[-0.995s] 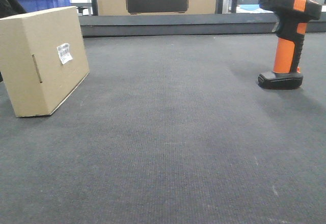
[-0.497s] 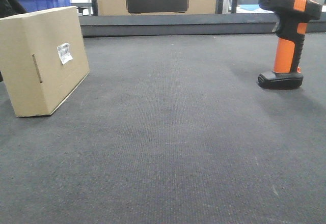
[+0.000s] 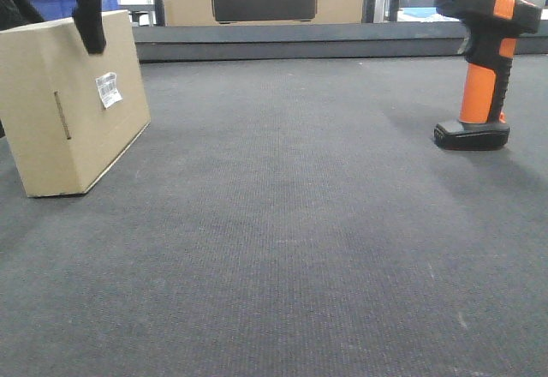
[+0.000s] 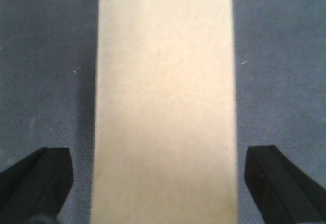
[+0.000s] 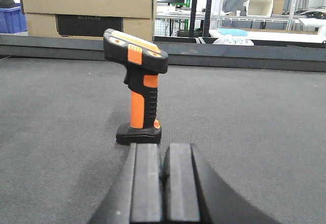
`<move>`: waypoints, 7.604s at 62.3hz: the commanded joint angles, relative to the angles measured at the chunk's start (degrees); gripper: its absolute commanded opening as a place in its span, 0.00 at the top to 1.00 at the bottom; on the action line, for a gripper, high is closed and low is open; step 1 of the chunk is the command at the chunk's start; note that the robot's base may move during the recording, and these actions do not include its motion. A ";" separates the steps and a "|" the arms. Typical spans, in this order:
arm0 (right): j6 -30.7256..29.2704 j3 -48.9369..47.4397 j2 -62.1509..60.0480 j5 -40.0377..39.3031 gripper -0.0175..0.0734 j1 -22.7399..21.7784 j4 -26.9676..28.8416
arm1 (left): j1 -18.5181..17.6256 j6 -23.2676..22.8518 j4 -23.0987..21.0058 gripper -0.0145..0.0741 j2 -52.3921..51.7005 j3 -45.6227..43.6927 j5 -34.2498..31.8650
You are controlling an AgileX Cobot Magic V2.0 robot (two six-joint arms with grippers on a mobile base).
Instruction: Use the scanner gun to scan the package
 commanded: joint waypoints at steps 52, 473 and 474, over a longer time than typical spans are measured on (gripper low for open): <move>-0.42 0.00 -0.19 -1.24 0.99 -0.15 0.10 | -5.55 -6.22 -21.96 0.96 -4.11 -0.91 -4.83; 3.35 -45.21 100.90 -55.96 0.99 11.32 23.87 | -9.37 -6.88 -22.99 0.96 -3.74 5.37 -11.80; 3.35 -45.21 101.17 -56.08 0.99 11.32 23.71 | -9.37 -6.88 -22.99 0.96 -3.74 5.37 -11.80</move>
